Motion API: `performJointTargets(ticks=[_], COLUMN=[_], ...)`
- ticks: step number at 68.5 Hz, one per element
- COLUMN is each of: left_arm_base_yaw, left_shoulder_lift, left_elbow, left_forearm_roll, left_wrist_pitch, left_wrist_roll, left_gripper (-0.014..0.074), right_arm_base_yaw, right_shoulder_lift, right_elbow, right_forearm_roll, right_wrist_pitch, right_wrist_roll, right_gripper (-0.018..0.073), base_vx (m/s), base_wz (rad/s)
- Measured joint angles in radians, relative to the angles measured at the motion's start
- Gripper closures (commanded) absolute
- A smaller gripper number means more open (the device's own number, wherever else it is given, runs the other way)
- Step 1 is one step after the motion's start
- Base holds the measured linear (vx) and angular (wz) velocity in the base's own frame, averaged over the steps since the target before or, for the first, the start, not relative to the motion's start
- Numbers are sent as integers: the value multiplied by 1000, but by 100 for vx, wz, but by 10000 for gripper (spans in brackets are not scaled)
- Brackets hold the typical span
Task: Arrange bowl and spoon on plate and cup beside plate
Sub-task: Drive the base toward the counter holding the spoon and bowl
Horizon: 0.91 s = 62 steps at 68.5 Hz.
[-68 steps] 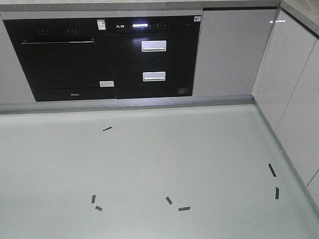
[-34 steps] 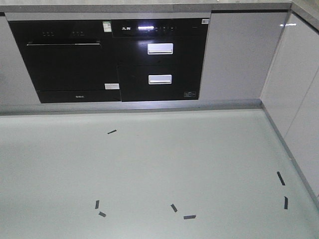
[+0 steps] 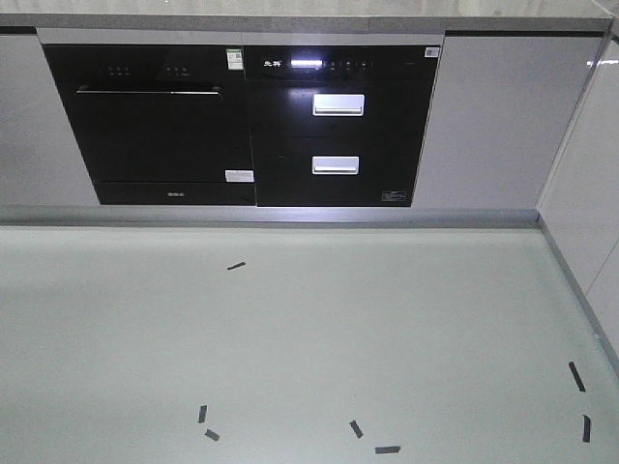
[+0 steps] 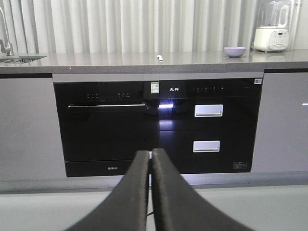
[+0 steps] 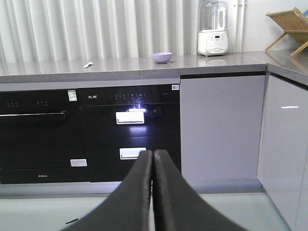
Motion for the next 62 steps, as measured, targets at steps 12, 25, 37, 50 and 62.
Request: performJointTargets(ticks=[12, 25, 37, 50, 62], left_arm_base_yaw=[0, 0, 0, 0, 0], left_shoulder_lift=[0, 0, 0, 0, 0], left_elbow=[0, 0, 0, 0, 0], left_forearm_roll=[0, 0, 0, 0, 0], left_wrist_pitch=[0, 0, 0, 0, 0], left_wrist_roll=[0, 0, 0, 0, 0], left_gripper=[603, 603, 603, 603, 603], right_arm_base_yaw=[0, 0, 0, 0, 0], right_shoulder_lift=[0, 0, 0, 0, 0], right_elbow=[0, 0, 0, 0, 0], right_forearm_roll=[0, 0, 0, 0, 0], right_wrist_pitch=[0, 0, 0, 0, 0], right_wrist_roll=[0, 0, 0, 0, 0], right_gripper=[570, 570, 570, 570, 570], base_vx=[16, 16, 17, 18, 19], base_wz=[2, -2, -2, -2, -3])
